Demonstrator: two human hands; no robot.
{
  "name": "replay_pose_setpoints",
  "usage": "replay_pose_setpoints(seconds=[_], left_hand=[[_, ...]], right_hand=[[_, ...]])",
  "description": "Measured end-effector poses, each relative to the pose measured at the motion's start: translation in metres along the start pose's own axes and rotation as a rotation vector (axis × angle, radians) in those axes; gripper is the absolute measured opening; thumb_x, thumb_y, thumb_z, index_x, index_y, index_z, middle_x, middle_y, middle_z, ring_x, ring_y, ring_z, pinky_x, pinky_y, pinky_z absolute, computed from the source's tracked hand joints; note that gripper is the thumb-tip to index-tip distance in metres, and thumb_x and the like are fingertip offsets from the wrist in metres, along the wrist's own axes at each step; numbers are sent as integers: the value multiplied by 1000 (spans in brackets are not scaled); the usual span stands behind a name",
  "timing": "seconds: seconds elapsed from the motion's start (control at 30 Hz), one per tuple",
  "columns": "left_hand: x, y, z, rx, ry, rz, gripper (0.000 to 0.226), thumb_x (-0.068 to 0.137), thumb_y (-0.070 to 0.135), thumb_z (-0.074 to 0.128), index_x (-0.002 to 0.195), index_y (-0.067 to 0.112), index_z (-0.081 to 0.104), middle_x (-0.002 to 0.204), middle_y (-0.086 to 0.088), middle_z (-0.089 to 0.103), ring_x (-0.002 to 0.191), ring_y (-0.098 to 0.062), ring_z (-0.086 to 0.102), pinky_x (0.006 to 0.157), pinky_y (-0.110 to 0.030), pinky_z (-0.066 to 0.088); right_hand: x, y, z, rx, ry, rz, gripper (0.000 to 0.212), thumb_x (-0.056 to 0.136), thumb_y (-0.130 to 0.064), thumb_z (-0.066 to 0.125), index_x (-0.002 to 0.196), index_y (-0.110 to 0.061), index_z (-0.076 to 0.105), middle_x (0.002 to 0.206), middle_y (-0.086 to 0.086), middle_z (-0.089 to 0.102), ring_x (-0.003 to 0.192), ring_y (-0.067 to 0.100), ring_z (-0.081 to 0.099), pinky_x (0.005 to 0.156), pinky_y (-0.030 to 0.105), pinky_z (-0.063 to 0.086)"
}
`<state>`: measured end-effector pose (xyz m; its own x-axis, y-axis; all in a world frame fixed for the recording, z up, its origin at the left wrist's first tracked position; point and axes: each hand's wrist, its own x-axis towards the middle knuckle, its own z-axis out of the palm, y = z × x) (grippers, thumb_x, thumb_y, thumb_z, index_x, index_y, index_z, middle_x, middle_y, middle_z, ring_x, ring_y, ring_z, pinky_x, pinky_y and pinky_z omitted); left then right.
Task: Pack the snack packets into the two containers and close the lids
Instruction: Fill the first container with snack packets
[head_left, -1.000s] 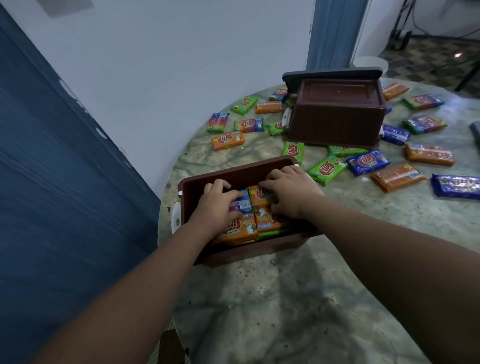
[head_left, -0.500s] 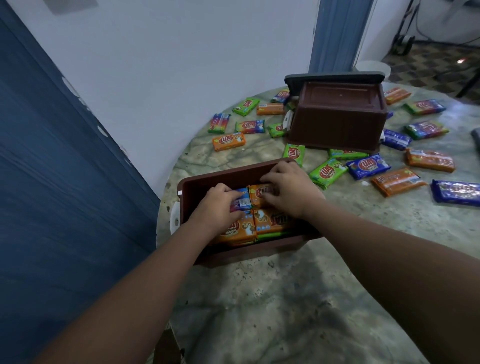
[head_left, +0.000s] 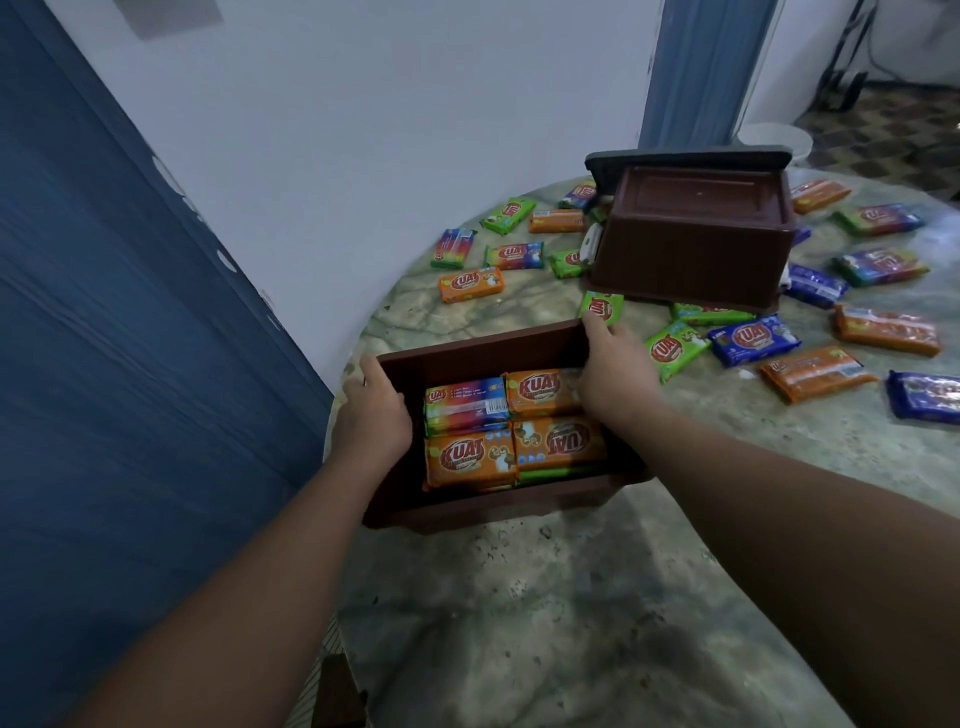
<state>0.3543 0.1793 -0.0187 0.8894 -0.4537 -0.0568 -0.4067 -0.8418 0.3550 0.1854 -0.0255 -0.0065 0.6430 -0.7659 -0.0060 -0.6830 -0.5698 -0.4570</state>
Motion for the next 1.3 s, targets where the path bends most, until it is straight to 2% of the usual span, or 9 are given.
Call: replay_pose_setpoints(seconds=[0.07,0.2,0.37,0.63,0.9,1.07,1.2,1.3], left_hand=[[5,-3,1,28,27,31,44,99,13,52,135,12,27,127,-24,49,103,-39,58,75,-45,46],[23,-2,0,58,19,46,45,97,8,51,135,12,27,125,-25,50,104,-41,58,78,-49,47],[55,3,-4,101,-2,73,51,98,10,50,143,11,24,129,-25,50,110,-41,57,83,-50,48],[105,0,-9,73,-40,168,51,95,10,54,139,13,28,126,-22,51,101,-40,60,76,-47,49],[141,8,-8,108,-56,193,53,95,10,55,139,16,27,125,-20,51,101,-40,61,79,-49,54],[149,11,-6,121,-58,182,59,95,13,59,142,18,25,122,-18,52,99,-36,62,79,-48,57],[150,12,-5,91,-49,177,54,99,22,53,144,17,24,124,-18,49,104,-36,59,79,-46,55],[153,13,-5,96,-16,167,47,100,39,43,139,15,31,129,-18,46,114,-36,49,86,-49,52]], right_hand=[[4,-1,2,14,2,1,77,90,-14,67,156,-23,29,138,12,50,123,35,53,96,48,53],[13,-5,5,19,13,4,74,89,-13,66,154,-22,33,139,13,48,121,37,53,94,46,52],[30,-18,8,32,35,51,66,89,-14,68,148,-18,40,137,12,49,121,36,55,98,48,52],[54,-40,13,39,71,136,73,89,-11,64,155,-19,33,145,14,47,129,35,51,106,47,47],[76,-42,21,52,111,165,70,91,-5,59,155,-19,34,137,13,48,119,34,55,98,45,51],[84,-40,24,77,114,173,69,92,-5,57,155,-19,33,137,12,47,120,34,55,100,48,51],[85,-40,26,28,87,193,68,93,-15,58,154,-21,29,139,13,44,123,36,50,101,51,49],[87,-46,22,-10,92,221,54,95,-34,50,146,-21,38,139,12,41,129,35,40,106,54,41]])
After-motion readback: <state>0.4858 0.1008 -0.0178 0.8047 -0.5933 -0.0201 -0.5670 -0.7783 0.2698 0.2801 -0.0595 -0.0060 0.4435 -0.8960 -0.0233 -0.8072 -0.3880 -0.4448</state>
